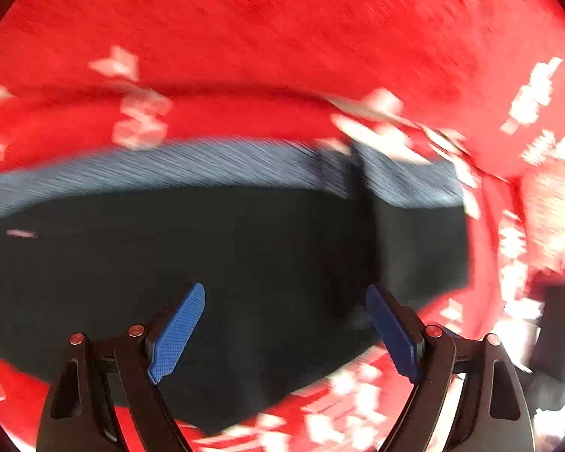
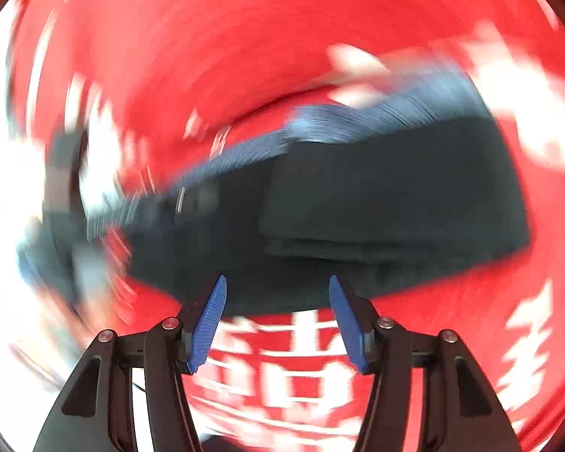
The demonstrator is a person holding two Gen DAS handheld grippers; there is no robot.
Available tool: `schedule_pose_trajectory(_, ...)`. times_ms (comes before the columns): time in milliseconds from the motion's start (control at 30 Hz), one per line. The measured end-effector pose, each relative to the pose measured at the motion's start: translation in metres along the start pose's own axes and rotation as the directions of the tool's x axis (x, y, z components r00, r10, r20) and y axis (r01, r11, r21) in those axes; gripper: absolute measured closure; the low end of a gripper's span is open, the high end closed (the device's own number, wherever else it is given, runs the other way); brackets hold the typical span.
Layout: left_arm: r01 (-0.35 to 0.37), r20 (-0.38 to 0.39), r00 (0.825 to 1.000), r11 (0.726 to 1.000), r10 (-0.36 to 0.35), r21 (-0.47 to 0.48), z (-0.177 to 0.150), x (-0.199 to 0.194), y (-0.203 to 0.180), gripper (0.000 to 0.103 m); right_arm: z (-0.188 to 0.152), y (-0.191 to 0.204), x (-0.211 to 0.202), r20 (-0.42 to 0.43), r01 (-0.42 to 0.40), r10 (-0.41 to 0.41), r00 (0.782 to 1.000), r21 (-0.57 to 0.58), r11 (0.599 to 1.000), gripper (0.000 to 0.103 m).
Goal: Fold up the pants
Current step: 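Lift the leg end with the right gripper and fold it toward the waistband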
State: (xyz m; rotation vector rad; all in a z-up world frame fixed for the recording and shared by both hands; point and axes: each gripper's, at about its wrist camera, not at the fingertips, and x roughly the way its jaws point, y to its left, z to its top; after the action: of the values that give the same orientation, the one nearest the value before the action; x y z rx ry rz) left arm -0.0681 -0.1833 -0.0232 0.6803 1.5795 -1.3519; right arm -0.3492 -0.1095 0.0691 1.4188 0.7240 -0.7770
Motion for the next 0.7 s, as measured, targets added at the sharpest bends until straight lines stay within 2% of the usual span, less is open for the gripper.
schedule_pose_trajectory(33,0.026,-0.021,0.999,1.0,-0.026,0.002,-0.001,0.006,-0.006,0.014,0.004,-0.02,-0.001,0.016,-0.064,0.062,0.998,0.113,0.992,0.042)
schedule_pose_trajectory(67,0.041,-0.034,0.999,0.999,-0.04,0.006,-0.004,0.007,-0.023,0.014,0.007,-0.029,0.0,0.023,-0.106,0.103,0.994,0.164,0.981,0.041)
schedule_pose_trajectory(133,0.07,-0.057,0.996,0.998,-0.069,0.006,-0.001,0.021,-0.025,0.014,0.012,-0.044,0.007,0.031,-0.172,0.17,0.985,0.235,0.957,0.041)
schedule_pose_trajectory(200,0.079,-0.052,0.996,0.997,-0.079,-0.015,0.0,0.024,-0.028,0.014,0.014,-0.048,0.015,0.04,-0.197,0.194,0.98,0.268,0.943,0.041)
schedule_pose_trajectory(333,0.025,0.007,1.0,0.999,-0.024,-0.029,0.0,0.016,-0.022,0.014,0.013,-0.061,0.033,0.09,-0.252,0.235,0.968,0.374,0.893,0.041)
schedule_pose_trajectory(467,-0.036,0.018,0.999,0.999,0.036,-0.018,-0.004,0.008,-0.016,0.014,0.014,-0.068,0.045,0.147,-0.311,0.274,0.95,0.45,0.837,0.041)
schedule_pose_trajectory(533,-0.052,0.024,0.998,0.999,0.053,-0.011,-0.005,0.004,-0.013,0.014,0.017,-0.07,0.044,0.164,-0.32,0.274,0.947,0.457,0.83,0.068)
schedule_pose_trajectory(567,-0.056,0.028,0.998,0.998,0.057,-0.009,-0.006,0.0,-0.012,0.014,0.019,-0.069,0.041,0.157,-0.309,0.266,0.951,0.447,0.84,0.089)
schedule_pose_trajectory(700,-0.074,0.067,0.995,0.997,0.073,0.018,-0.014,-0.015,-0.012,0.014,0.026,-0.043,0.027,0.14,-0.322,0.29,0.947,0.35,0.88,0.089)
